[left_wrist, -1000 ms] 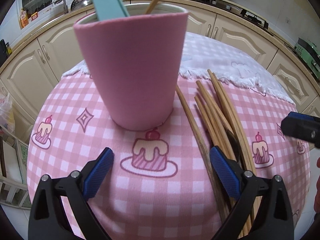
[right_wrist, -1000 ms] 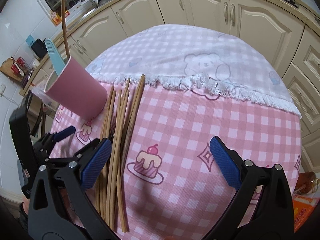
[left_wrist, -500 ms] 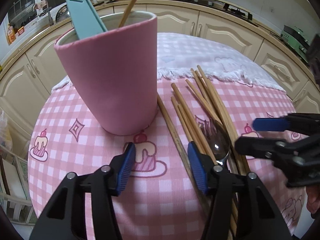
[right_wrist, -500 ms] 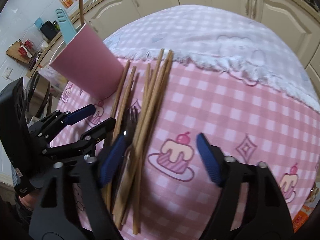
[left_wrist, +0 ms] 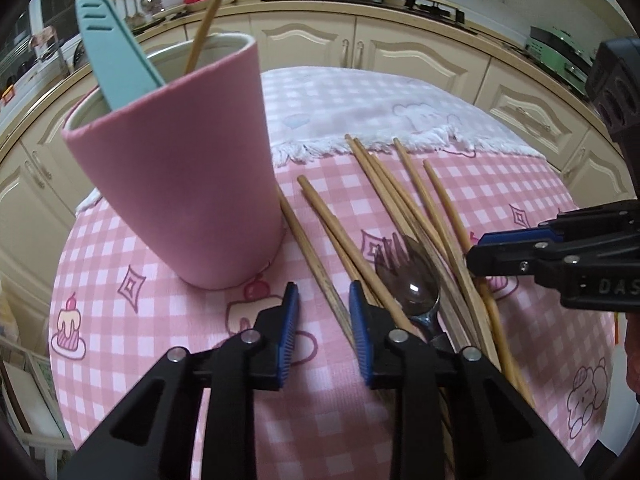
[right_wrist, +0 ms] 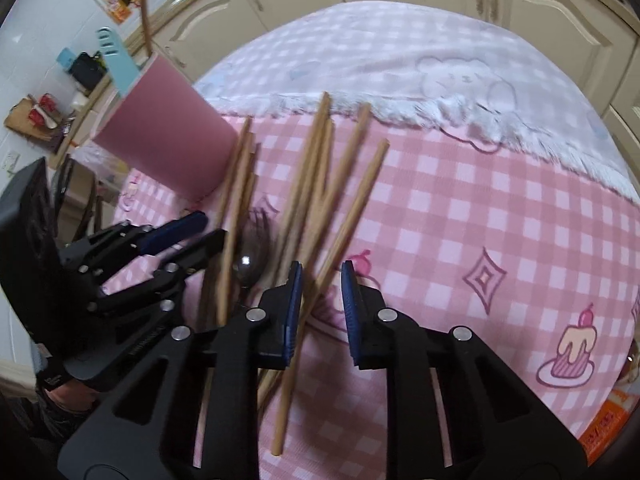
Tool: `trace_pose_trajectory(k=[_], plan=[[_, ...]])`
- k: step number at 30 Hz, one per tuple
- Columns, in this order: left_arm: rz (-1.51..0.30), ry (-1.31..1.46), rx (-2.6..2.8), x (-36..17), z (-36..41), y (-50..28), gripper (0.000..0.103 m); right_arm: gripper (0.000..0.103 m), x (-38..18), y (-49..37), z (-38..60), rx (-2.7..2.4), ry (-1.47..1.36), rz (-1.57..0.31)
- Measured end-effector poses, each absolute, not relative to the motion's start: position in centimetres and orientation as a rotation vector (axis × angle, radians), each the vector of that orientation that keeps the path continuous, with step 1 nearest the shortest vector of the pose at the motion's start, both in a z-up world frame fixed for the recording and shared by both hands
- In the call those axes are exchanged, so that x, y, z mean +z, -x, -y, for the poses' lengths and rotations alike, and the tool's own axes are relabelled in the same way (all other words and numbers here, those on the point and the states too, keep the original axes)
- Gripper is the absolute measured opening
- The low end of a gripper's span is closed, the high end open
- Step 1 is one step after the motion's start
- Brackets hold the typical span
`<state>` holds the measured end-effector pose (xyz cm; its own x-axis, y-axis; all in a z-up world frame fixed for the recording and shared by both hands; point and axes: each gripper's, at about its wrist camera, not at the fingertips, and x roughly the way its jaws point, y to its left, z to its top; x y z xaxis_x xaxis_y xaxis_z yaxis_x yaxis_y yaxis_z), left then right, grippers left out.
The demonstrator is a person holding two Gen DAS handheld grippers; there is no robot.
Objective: Organize utensils
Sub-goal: 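Move both tools back down to the chopstick pile, then close the left tool on one chopstick while the right tool grasps another chopstick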
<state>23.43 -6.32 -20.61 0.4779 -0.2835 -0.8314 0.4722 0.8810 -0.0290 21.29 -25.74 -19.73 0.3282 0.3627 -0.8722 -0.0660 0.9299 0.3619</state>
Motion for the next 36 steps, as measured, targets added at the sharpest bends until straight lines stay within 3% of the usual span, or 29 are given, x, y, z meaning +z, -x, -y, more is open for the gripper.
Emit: trace_pose_trajectory(k=[6,10,16,19,28,36], plan=[[-0.971,-0.244,-0.509,-20.6,6.6,-24.1,0.025,0.01,-19.9,-21.7,25.1,0.193,-0.246,-1.23],[-0.966,-0.261,-0.541,-20.7,7.0,-24.2,0.015,0.01,-19.6,-22.6,24.0,0.136,-0.164,-1.229],[-0.967,-0.22,-0.537,-20.8,7.1,-24.5,0.011,0.007,-19.7,-23.5,23.3,0.157,-0.073,-1.196],[-0.998,-0.134,-0.533,-20.7,6.5,-24.9,0.006,0.005,-19.5,-23.2,24.3,0.216,-0.112,-1.172],[-0.993,-0.122,-0.473,-19.7,5.6,-22.3,0.006,0.005,-18.4,-20.1,29.5,0.334,-0.311,-1.053],[-0.875,-0.07,-0.436,-15.8,3.1,-19.0,0.006,0.005,-15.5,-17.4,31.5,0.399,-0.398,-0.907]])
